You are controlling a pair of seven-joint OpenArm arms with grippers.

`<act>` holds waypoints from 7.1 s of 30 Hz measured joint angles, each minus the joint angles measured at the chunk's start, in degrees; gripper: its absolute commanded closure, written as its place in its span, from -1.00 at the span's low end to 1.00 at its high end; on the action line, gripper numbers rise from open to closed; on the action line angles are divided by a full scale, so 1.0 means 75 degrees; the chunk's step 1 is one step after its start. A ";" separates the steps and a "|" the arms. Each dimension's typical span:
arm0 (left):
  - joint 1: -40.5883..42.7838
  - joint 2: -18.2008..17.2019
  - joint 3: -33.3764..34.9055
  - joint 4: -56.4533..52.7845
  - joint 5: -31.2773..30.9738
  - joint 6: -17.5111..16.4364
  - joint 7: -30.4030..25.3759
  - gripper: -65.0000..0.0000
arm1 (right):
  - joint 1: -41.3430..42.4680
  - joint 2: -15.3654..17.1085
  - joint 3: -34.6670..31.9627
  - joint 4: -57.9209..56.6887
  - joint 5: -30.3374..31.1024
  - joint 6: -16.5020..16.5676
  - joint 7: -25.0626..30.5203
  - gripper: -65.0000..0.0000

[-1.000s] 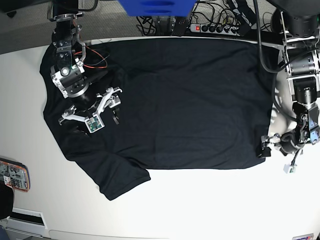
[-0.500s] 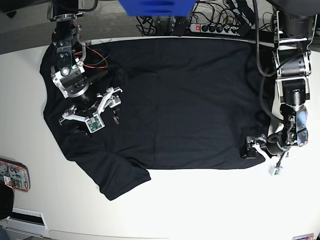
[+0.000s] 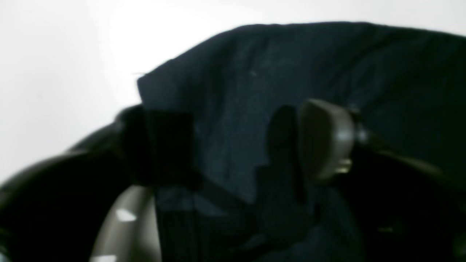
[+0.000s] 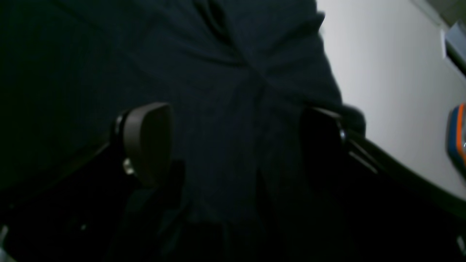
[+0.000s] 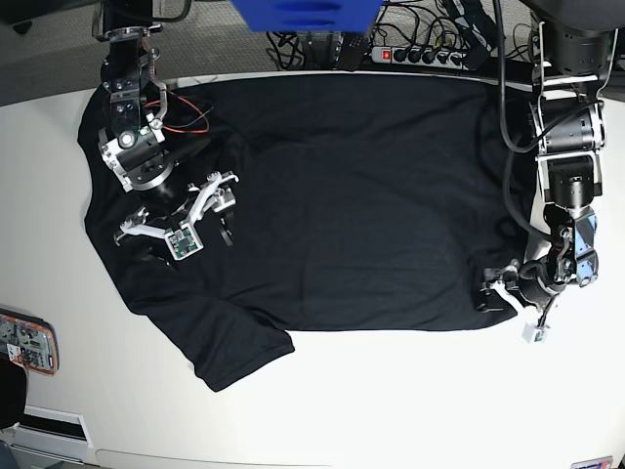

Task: Fold the T-shirt properly
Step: 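Release the shoulders and move both grippers down to the hem corners, then grasp the hem corners with both grippers, then lift the hem and fold it over onto the shoulders with both grippers, then lower the hem onto the collar edge and open both grippers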

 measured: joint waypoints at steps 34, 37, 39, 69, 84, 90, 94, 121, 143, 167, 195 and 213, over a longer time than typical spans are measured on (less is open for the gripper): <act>0.0781 0.0006 -0.0003 0.1131 0.0105 0.0003 0.0006 1.00 | 0.4287 -0.0009 -0.0017 -0.4287 0.0058 -0.0006 -0.2454 -0.57; 0.0877 0.0003 0.0009 0.1335 0.0111 0.0003 0.0003 1.00 | 0.4639 -0.0012 -0.0020 -0.5094 0.0009 0.0006 -0.2133 -0.57; 0.0886 0.0000 0.0009 0.1343 0.0108 0.0003 0.0006 1.00 | 0.5033 -0.0012 -0.0020 -0.5651 0.0023 0.0026 -0.1953 -0.57; 0.0985 0.0003 0.0006 0.1361 0.0087 0.0006 -0.0032 1.00 | 0.7280 -0.0017 -0.0006 -1.2715 0.0096 -0.0207 0.3217 0.74; 0.1932 -0.0172 -0.0029 0.2981 0.0146 0.0029 0.0029 1.00 | 0.5511 -0.0230 0.0000 -0.8973 -0.0067 -0.0032 0.1559 1.00; 0.2591 -0.0087 -0.1014 0.4039 0.0638 -0.0044 0.0000 1.00 | 0.4972 -0.0219 0.0041 -0.7405 0.0017 -0.0055 0.1696 1.00; 0.3080 -0.0079 -0.1419 0.4645 0.1492 -0.0023 0.0090 1.00 | 0.4229 -0.0242 0.0122 -0.6738 -0.0058 -0.0026 0.1521 1.00; 0.5015 0.0968 -0.2801 0.8268 0.2375 -0.0026 0.0058 1.00 | 0.2020 -0.0230 0.1682 -0.3235 -0.0035 -0.0003 0.1510 1.00; 0.6697 0.1970 -0.3931 0.9763 0.2323 -0.0061 0.0006 1.00 | -0.0376 -0.0219 0.2180 -0.0941 0.0044 -0.0015 0.0880 1.00; 0.8349 0.2553 -0.4202 1.0832 0.2337 -0.0047 0.0017 1.00 | -0.1958 -0.0242 0.2681 -0.0070 0.0070 0.0015 0.0504 1.00; 0.9023 0.2559 -0.4258 0.9914 0.2372 -0.0085 0.0029 1.00 | -0.2859 -0.0242 0.2809 -0.0087 0.0087 0.0067 0.0513 1.00; 0.9008 0.2495 -0.4095 0.9116 0.2340 -0.0079 -0.0111 1.00 | -0.2926 -0.0242 0.2795 -0.0149 0.0003 -0.0003 0.0431 0.16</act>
